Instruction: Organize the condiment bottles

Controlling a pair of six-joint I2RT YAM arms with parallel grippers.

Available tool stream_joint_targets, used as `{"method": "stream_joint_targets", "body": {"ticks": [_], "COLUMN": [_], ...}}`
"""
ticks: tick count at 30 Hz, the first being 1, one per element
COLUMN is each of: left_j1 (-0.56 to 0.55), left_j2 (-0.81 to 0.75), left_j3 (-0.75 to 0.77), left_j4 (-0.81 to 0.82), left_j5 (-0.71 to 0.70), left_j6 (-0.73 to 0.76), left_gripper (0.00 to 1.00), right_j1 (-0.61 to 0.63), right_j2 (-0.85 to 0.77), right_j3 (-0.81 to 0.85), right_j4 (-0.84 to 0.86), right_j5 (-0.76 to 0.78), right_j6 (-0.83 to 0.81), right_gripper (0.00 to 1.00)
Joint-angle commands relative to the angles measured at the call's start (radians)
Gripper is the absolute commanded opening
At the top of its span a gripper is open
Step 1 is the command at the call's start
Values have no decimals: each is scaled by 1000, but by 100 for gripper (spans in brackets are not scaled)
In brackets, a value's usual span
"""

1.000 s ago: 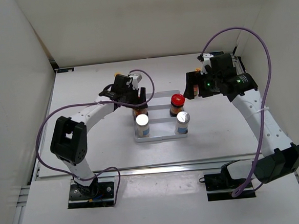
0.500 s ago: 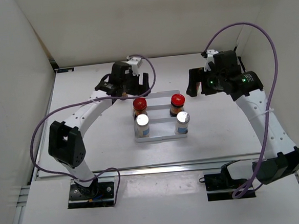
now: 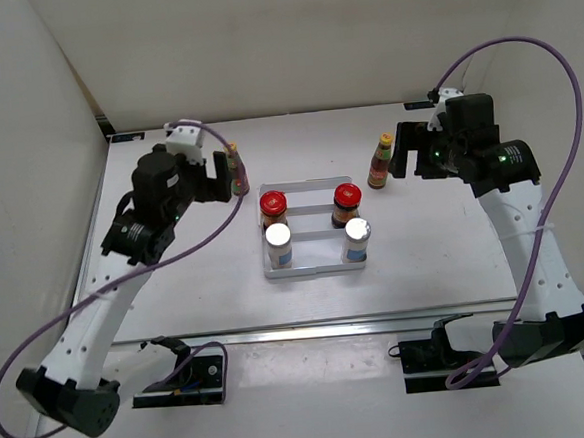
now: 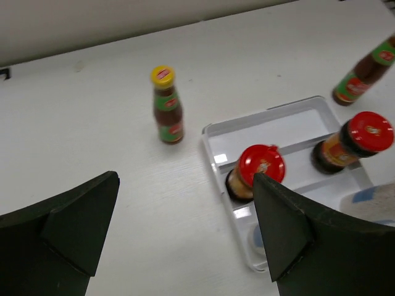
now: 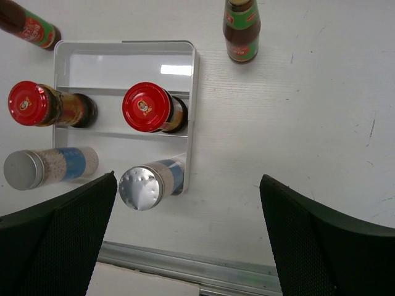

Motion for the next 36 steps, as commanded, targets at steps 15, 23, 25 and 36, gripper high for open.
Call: {"method": "stream_joint_targets", "body": {"ticks": [15, 23, 25, 36], "left_j1": [-83, -83, -83, -83], "left_j2": [-546, -609, -580, -628], "left_j3": [-663, -728, -728, -728], "left_j4": [284, 345, 391, 354], "left_j5": [-346, -423, -423, -451], "left_j6": [11, 36, 58, 58], "left_gripper": [100, 100, 100, 100], "right_j1": [-17, -17, -17, -26], "right_j2": [-164, -287, -299, -126], "right_j3": [-82, -321, -364, -527], "right_j4": [-26, 98, 131, 600], "right_j5": [32, 24, 53, 83], "right_j6": [47, 99, 99, 106], "right_gripper": [100, 100, 100, 100]}}
